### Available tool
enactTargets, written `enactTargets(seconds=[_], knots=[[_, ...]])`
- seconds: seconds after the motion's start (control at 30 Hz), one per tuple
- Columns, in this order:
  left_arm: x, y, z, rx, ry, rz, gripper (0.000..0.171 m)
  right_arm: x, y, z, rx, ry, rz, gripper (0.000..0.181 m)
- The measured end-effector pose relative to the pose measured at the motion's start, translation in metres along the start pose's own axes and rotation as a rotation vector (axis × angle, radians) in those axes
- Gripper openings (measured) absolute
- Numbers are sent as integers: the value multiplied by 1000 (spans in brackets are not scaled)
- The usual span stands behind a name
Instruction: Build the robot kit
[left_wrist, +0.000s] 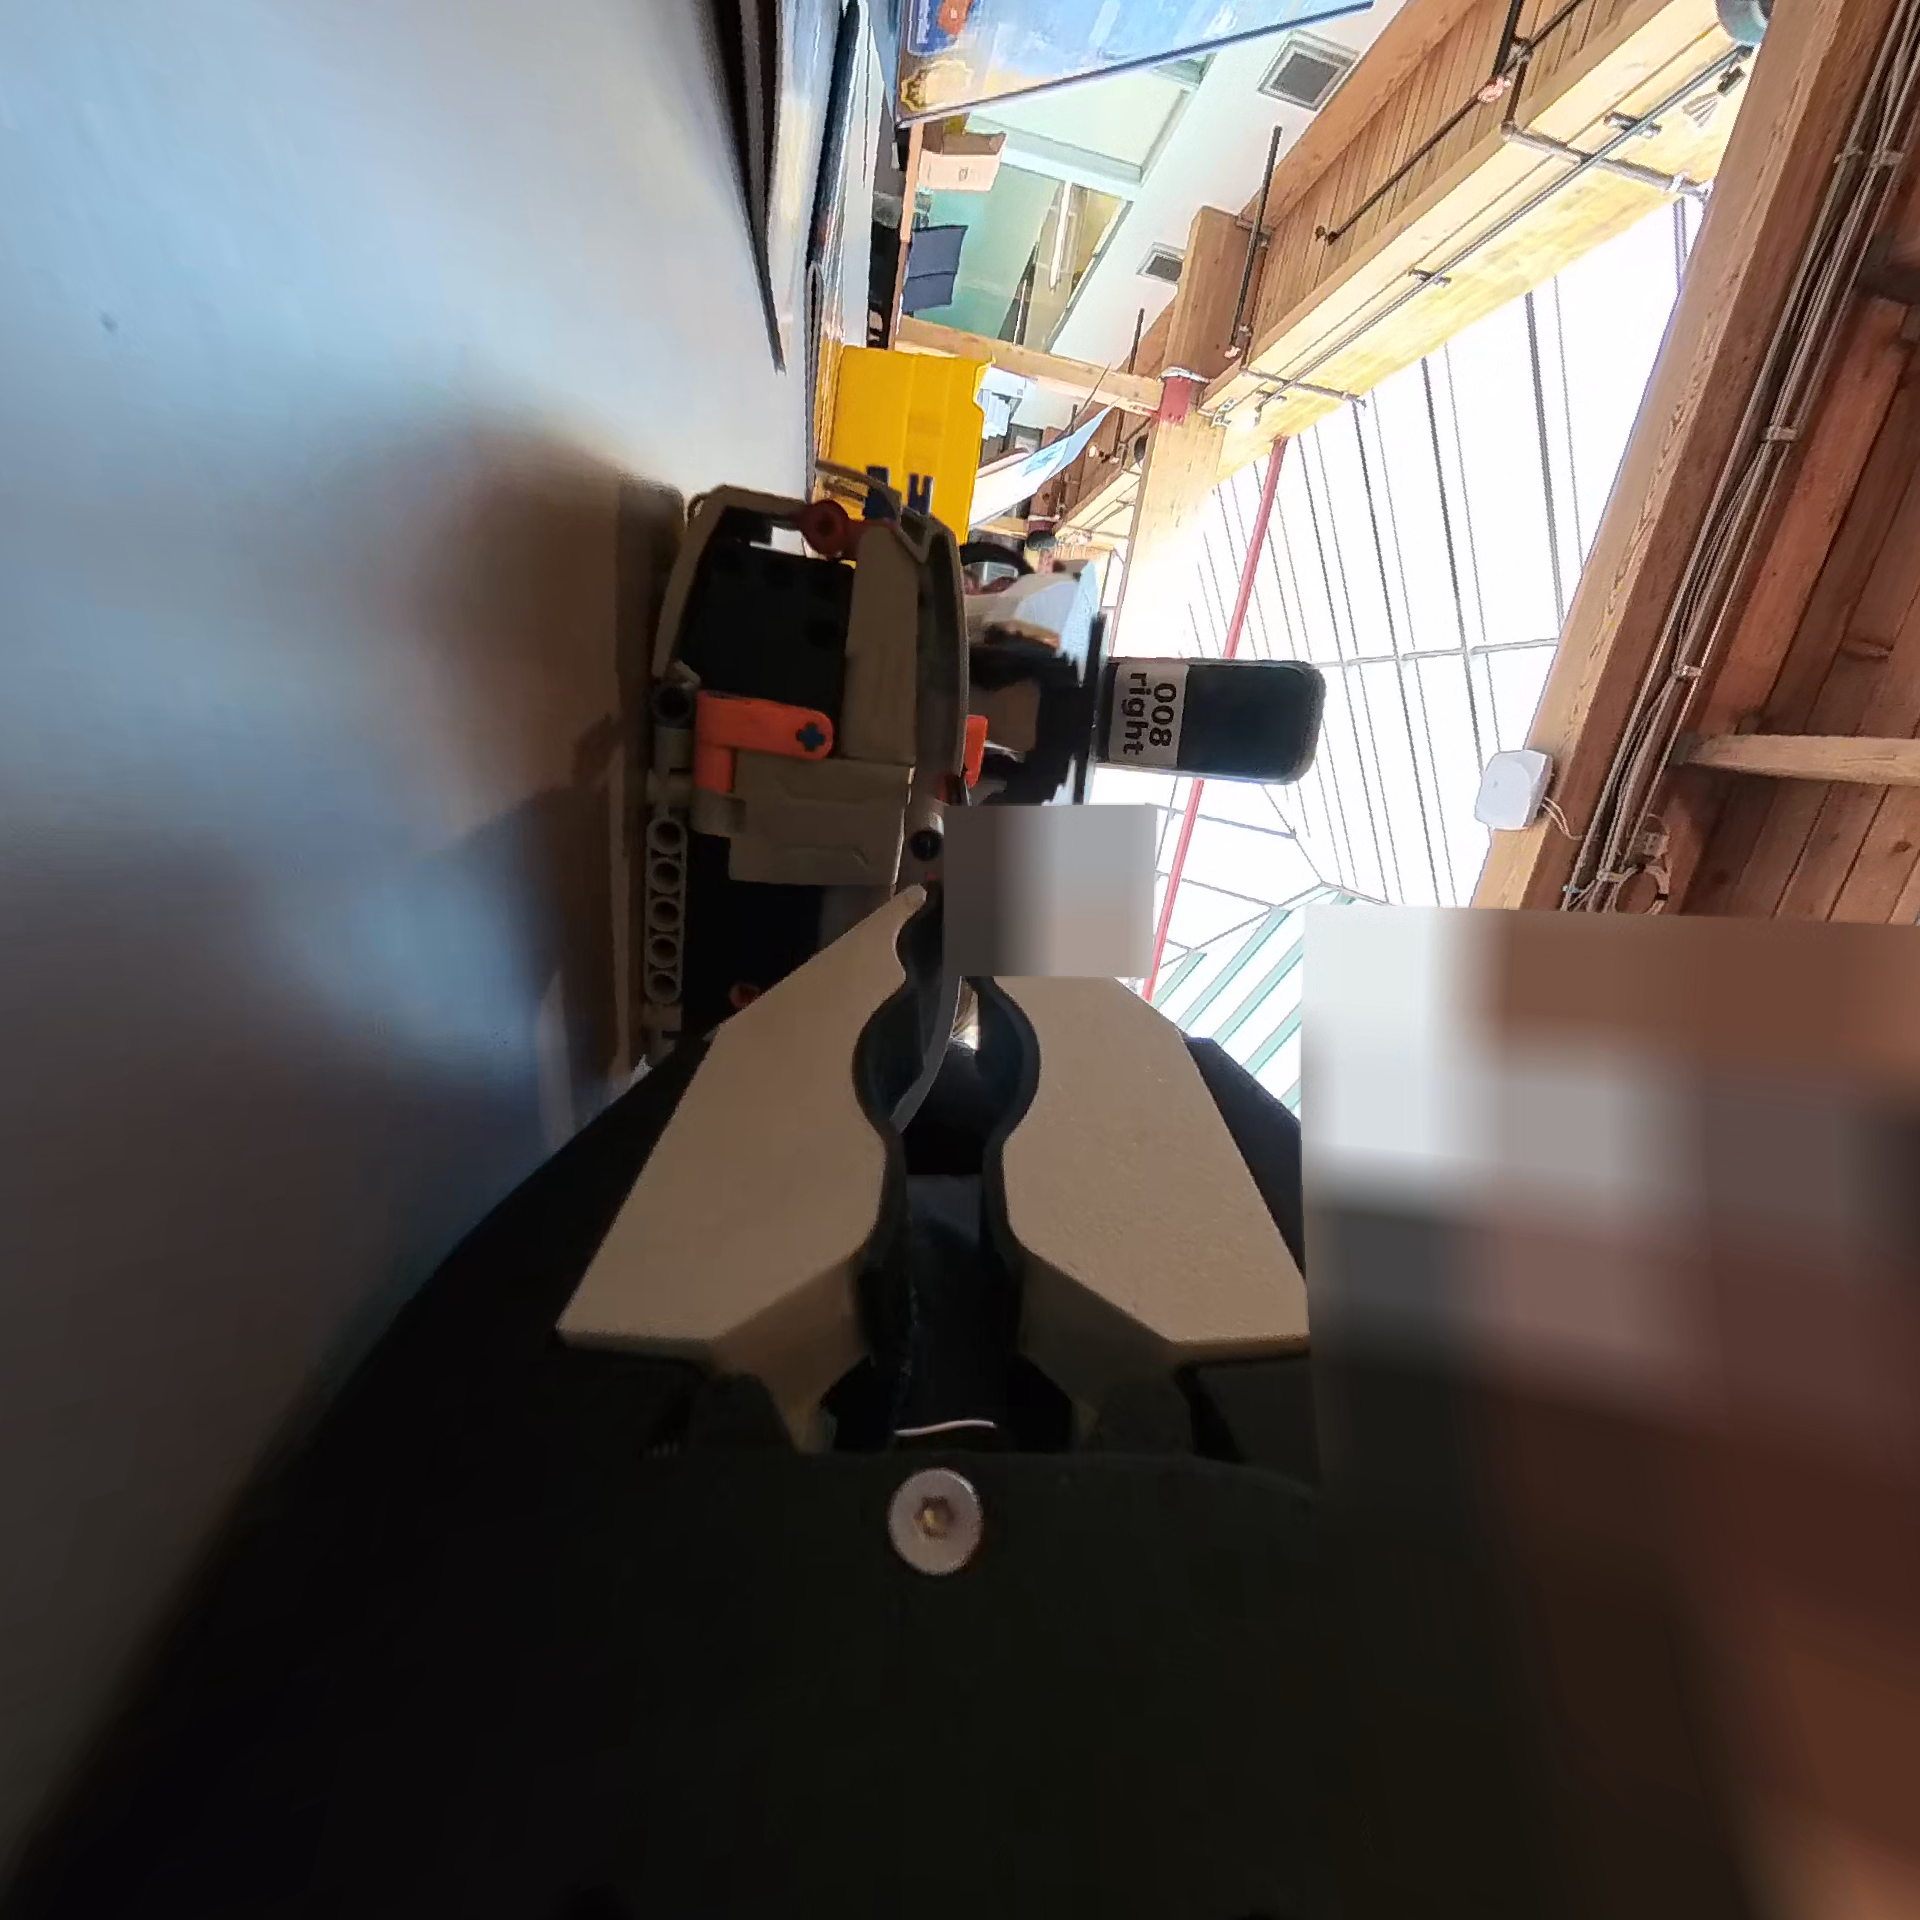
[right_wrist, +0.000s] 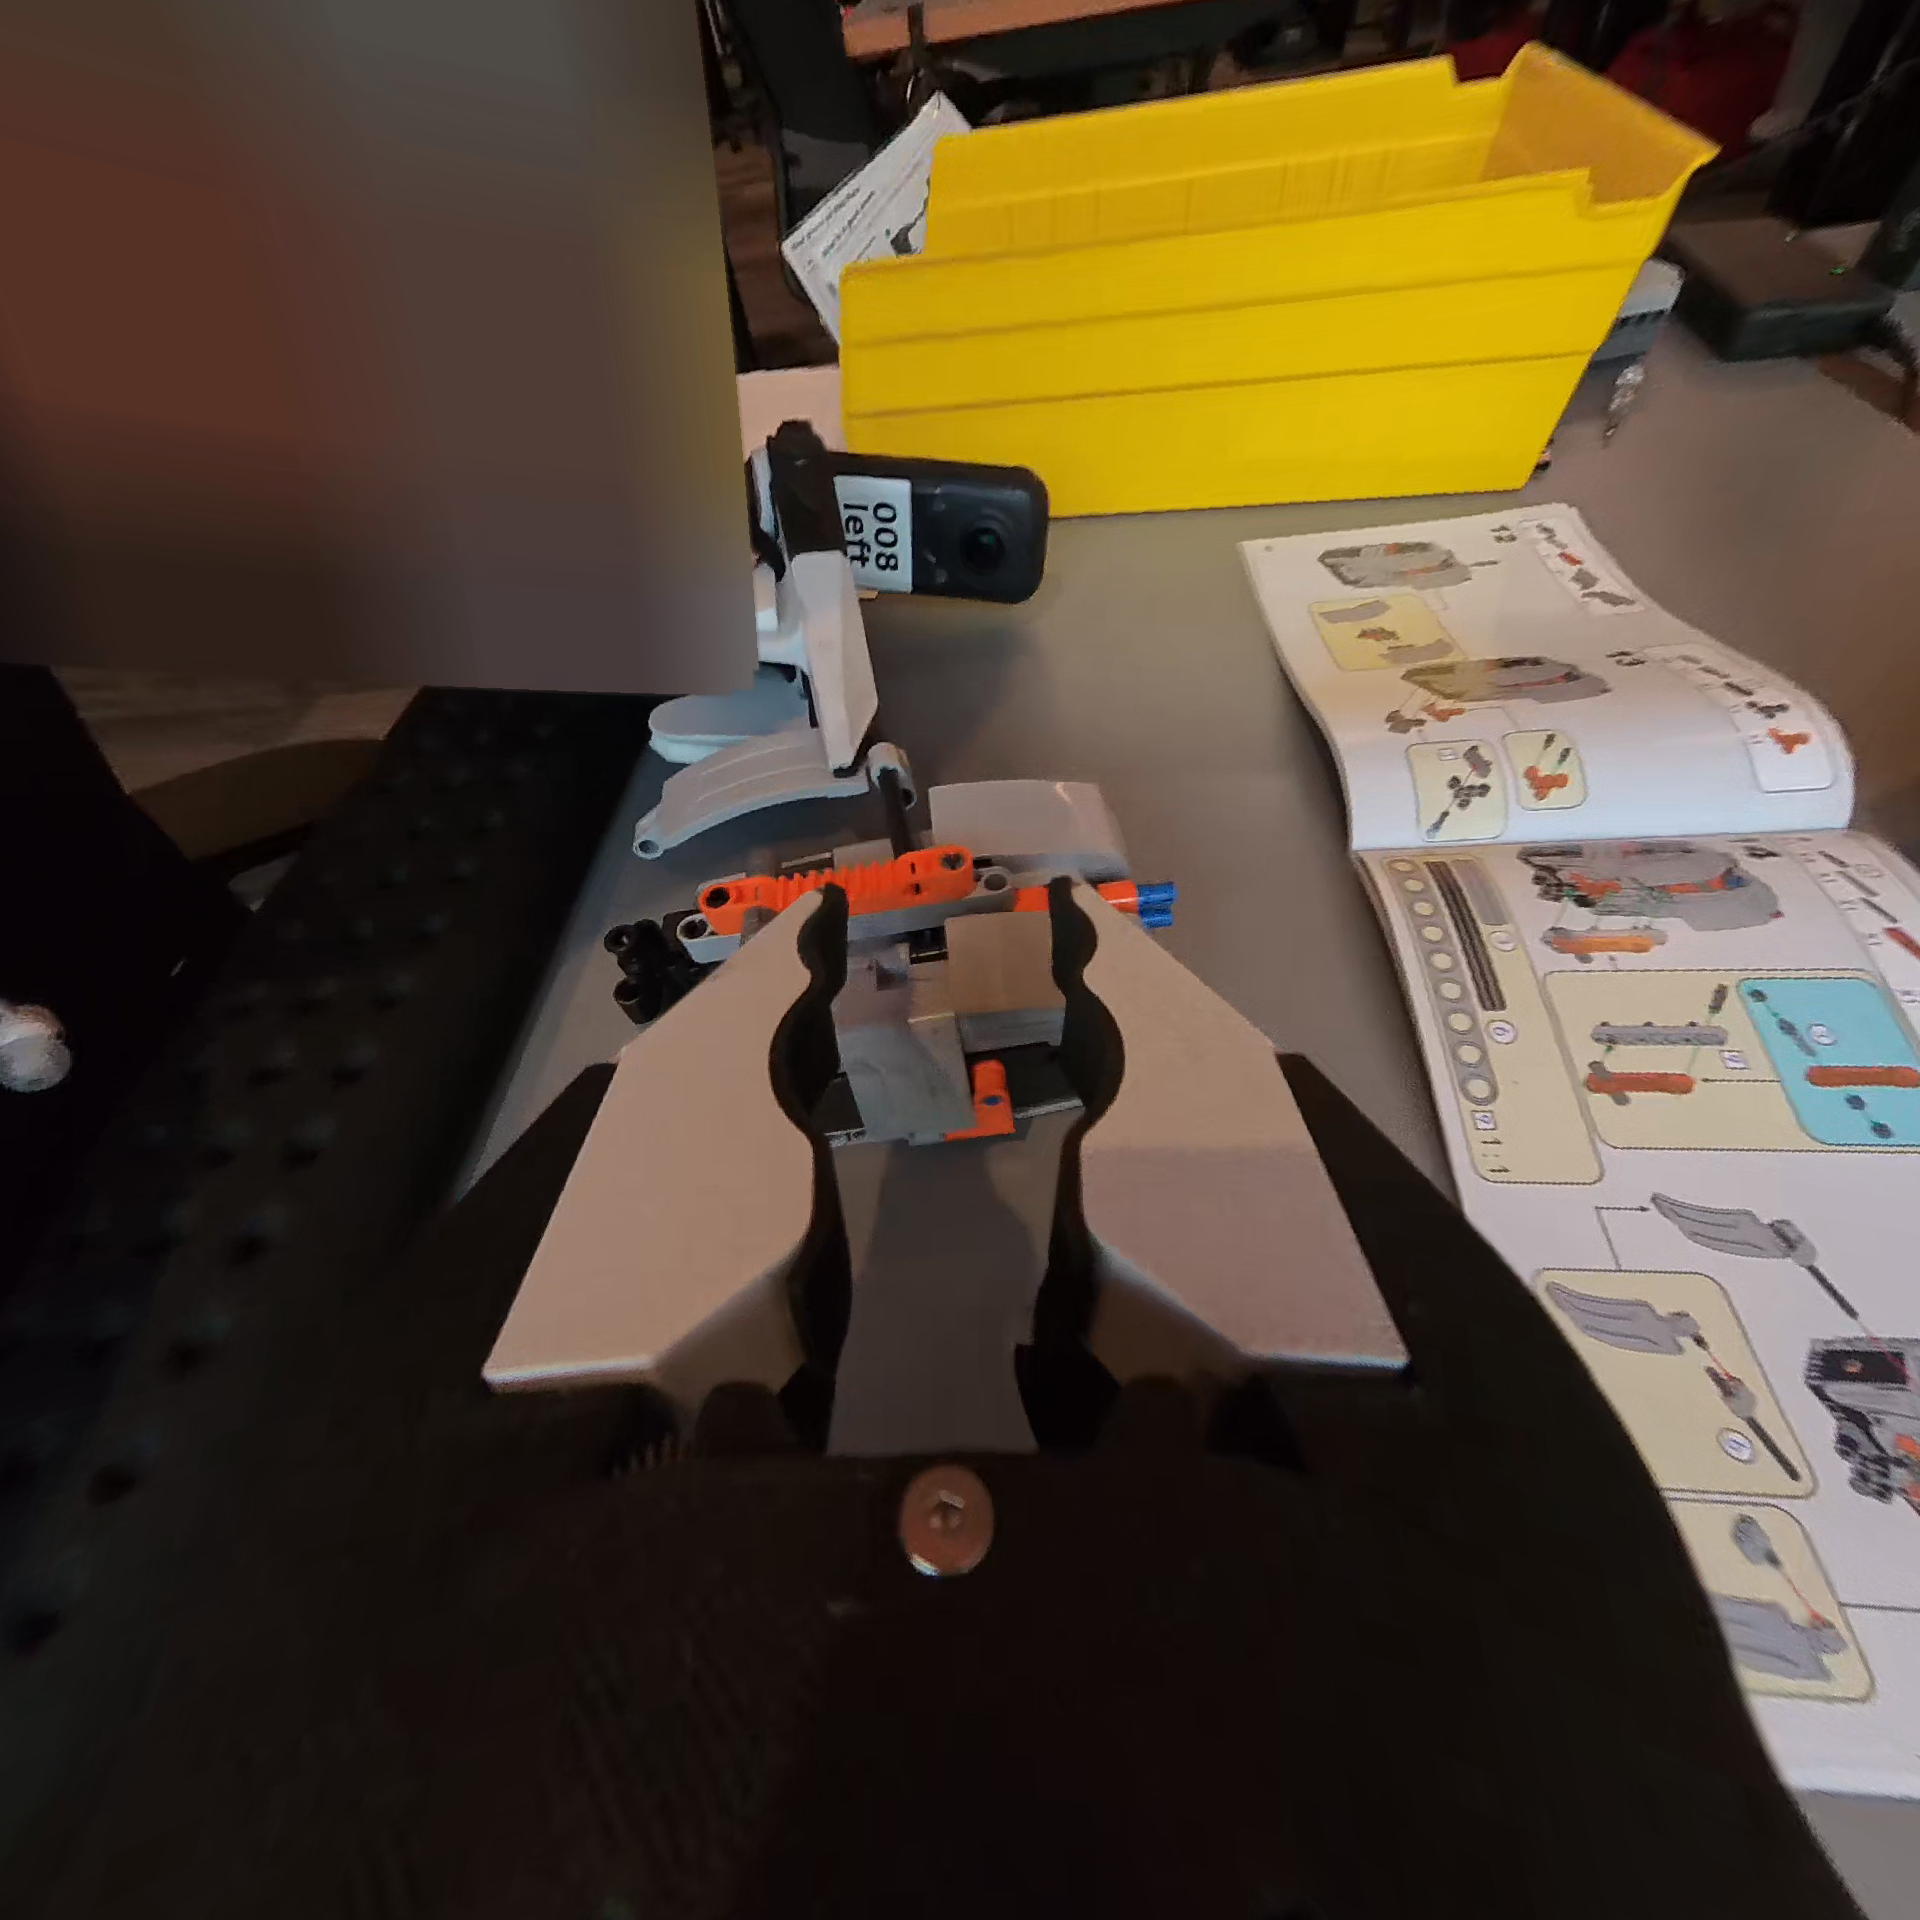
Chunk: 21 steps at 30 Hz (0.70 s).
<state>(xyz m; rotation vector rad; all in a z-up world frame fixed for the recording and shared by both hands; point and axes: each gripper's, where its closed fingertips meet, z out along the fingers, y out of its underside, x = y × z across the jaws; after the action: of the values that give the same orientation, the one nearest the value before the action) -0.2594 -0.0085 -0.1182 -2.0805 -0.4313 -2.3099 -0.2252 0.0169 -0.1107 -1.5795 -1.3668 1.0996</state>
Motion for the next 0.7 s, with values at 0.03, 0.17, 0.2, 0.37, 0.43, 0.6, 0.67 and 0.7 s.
enactTargets(seconds=[0.03, 0.17, 0.2, 0.37, 0.43, 0.6, 0.67, 0.7], knots=[[1, 0, 1, -6, 3, -11, 0, -1, 2, 3, -11, -12, 7, 38], [2, -2, 1, -30, -11, -39, 0, -2, 4, 8, -10, -51, 67, 34], [2, -2, 1, -38, -21, -42, 0, -3, 4, 8, -4, -61, 76, 32], [2, -4, 3, -81, -46, -83, 0, -3, 5, 7, -1, -74, 75, 33], [2, -2, 3, -111, -64, -89, 0, -4, 7, 7, 0, -82, 86, 31], [3, 0, 2, -172, -121, -115, 0, -8, 8, 8, 2, -119, 53, 30], [3, 3, 2, -202, -137, -146, 0, -12, 9, 8, 1, -142, 40, 28], [3, 5, 1, -213, -147, -161, 0, -14, 9, 8, -2, -150, 30, 26]])
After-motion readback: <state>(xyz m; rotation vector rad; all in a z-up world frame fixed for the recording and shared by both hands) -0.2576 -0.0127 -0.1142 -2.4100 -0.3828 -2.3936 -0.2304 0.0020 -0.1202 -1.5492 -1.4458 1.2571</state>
